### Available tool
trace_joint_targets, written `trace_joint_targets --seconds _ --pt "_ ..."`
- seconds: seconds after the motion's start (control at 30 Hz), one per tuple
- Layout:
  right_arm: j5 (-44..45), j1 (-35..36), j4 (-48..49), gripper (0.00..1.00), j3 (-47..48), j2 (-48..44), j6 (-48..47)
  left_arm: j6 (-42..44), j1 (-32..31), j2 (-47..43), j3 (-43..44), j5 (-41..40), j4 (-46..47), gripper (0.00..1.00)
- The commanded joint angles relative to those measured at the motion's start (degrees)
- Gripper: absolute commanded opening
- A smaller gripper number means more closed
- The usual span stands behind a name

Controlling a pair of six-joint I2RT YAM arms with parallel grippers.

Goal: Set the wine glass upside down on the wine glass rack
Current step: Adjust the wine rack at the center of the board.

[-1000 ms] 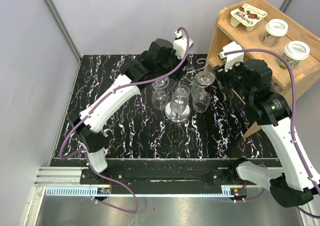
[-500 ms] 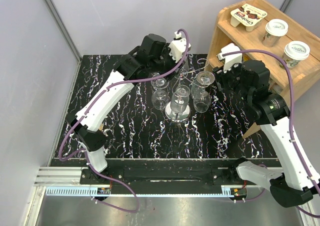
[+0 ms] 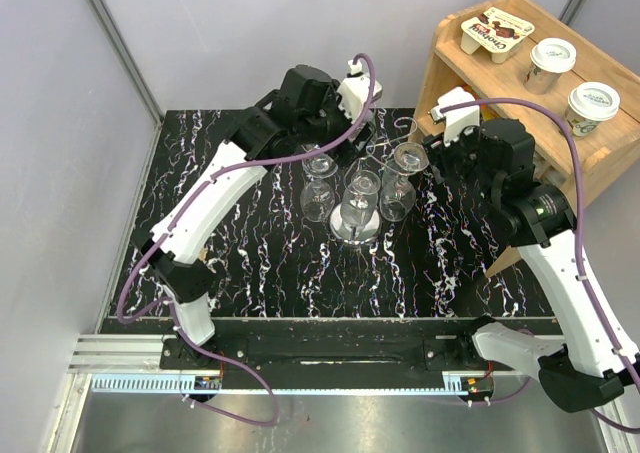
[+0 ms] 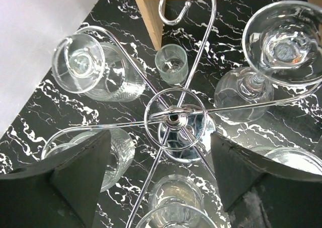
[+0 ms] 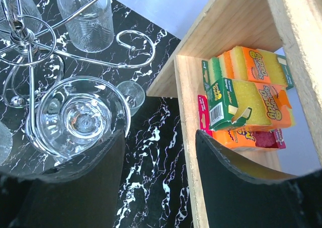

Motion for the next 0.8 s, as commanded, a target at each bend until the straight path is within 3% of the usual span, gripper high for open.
trace_joint_targets --seconds 0.0,0.2,0.57,0.77 --pt "-3.4 -0.25 -0.92 0.64 4.71 1.21 -0.48 -0.82 0.14 -4.31 3.43 -0.03 3.73 0.85" --pt "-15.17 -0.25 -5.05 0.66 11.75 4.29 -1.27 0.06 0.14 -9.15 0.18 0.5 7.07 0.93" --pt "-23.62 -0.25 -5.58 0.68 18.07 11.05 1.28 0.24 2.77 -14.33 -3.34 -1.34 10.58 0.95" --pt "-26.88 -0.16 -3.92 0.65 22.82 18.87 4.7 -3.19 9.44 -17.94 -6.32 -3.02 12.25 0.95"
